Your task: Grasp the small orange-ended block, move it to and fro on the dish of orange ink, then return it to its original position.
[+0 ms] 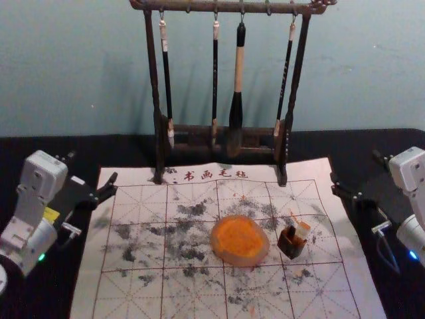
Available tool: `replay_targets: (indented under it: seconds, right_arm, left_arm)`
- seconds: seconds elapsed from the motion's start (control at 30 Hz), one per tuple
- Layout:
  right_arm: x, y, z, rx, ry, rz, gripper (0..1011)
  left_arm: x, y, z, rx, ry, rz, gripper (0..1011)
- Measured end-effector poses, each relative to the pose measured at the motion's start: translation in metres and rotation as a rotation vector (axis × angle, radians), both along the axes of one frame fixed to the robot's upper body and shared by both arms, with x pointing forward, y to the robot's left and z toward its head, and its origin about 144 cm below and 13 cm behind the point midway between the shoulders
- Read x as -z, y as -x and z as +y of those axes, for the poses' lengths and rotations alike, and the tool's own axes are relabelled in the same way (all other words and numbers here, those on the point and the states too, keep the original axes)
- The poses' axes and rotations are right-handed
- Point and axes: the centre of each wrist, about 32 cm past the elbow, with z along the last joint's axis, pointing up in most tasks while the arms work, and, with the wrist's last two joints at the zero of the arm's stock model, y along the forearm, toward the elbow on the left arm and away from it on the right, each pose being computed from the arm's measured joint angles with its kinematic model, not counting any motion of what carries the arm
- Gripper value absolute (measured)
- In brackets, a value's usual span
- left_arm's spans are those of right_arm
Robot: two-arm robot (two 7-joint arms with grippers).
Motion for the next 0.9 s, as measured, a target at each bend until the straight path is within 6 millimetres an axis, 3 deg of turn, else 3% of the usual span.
replay_targets:
  seconds: [0.43,0.9]
  right_arm:
    - [-0.006,0.003,-0.001,-0.020,-0.046,-0.002,1002]
    - [-0.014,0.037,-0.001,-0.266,-0.183,0.064,1002]
  left_arm:
    - [0.000,0.000,0.000,0.000,0.000,0.000,1001]
    - [0.000,0.000,0.000,0.000,0.000,0.000,1001]
